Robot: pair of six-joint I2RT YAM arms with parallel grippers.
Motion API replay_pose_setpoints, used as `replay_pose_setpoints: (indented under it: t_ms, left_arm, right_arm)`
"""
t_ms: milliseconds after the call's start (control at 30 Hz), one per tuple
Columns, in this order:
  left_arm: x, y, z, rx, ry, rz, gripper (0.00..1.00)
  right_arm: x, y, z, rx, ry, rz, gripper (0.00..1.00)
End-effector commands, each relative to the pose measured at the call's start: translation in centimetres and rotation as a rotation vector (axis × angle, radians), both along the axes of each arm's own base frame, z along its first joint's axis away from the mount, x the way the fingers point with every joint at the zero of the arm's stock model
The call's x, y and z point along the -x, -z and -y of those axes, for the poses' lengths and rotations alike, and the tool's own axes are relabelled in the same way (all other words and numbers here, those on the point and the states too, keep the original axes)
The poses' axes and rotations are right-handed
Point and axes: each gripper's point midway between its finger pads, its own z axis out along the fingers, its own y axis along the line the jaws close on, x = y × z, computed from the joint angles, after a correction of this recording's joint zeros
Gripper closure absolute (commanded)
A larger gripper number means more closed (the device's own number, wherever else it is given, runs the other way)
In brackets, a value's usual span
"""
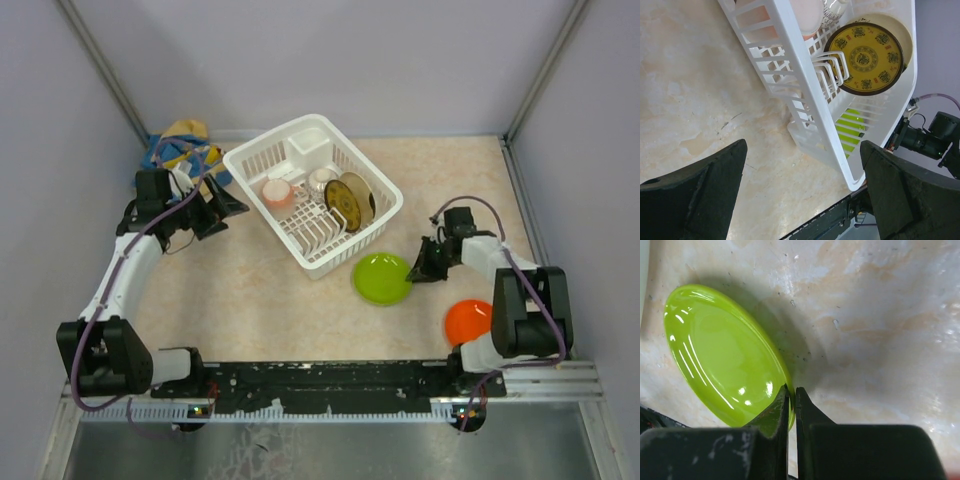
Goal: Load the mixed dishes into the dish rack
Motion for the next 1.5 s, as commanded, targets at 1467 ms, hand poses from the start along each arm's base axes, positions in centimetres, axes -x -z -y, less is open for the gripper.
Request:
replay_pose_setpoints:
  t_ms: [1467]
  left_arm:
    - [-8.0,-11.1,19.4,0.22,0.485,0.312,0.04]
  right_arm:
    - [-13.2,-27.9,12.0,0.26,0.429,0.553,1.0]
